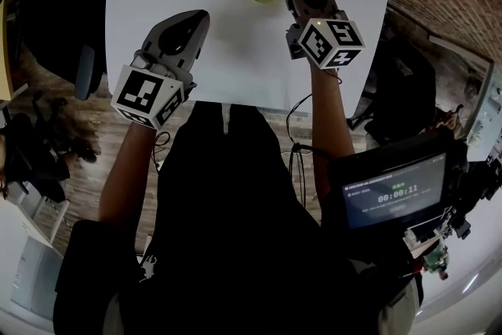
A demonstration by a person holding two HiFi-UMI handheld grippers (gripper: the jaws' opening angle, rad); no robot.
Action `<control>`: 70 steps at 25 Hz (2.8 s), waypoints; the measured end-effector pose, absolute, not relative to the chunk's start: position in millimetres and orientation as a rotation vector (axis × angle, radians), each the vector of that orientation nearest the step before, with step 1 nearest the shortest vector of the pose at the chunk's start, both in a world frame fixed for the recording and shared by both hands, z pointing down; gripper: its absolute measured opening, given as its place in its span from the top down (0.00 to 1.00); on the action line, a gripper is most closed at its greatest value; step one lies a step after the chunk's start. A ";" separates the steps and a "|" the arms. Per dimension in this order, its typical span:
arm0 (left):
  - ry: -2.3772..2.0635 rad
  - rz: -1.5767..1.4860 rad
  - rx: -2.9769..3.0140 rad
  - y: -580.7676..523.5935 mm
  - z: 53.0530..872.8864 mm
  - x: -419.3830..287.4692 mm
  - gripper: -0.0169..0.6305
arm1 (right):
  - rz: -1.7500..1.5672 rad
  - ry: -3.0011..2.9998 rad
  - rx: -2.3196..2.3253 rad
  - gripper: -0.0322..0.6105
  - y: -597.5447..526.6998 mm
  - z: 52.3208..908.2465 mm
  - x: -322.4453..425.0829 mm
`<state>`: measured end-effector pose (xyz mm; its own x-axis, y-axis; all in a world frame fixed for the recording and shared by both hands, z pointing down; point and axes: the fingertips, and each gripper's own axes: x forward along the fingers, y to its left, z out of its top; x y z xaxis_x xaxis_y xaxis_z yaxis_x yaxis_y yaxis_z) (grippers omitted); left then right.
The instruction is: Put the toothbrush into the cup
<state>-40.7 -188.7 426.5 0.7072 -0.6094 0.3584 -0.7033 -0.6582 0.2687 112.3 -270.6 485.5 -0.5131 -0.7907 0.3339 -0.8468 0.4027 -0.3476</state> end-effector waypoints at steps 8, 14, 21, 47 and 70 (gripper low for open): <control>-1.005 0.299 2.567 -190.7 422.7 -29.0 0.97 | 0.707 -2.536 1.506 0.85 -259.4 476.6 126.0; -1.000 0.261 2.610 -175.8 396.5 -21.4 0.97 | 0.660 -2.563 1.510 0.94 -228.8 442.5 129.1; -0.984 0.229 2.657 -170.0 373.8 -12.9 0.97 | 0.619 -2.586 1.518 0.94 -204.8 414.9 129.4; -0.920 0.137 2.769 -142.1 332.0 15.2 0.97 | 0.438 -2.650 1.626 0.94 -144.6 348.1 141.1; -0.973 0.066 2.814 -127.3 289.6 -7.5 0.97 | 0.284 -2.712 1.671 0.94 -107.2 287.8 130.9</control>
<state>-7.5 -127.3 289.6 0.7869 -0.6098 0.0949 -0.6170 -0.7745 0.1393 130.9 -107.2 287.8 -0.4526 -0.8906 0.0448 -0.8805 0.4385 -0.1800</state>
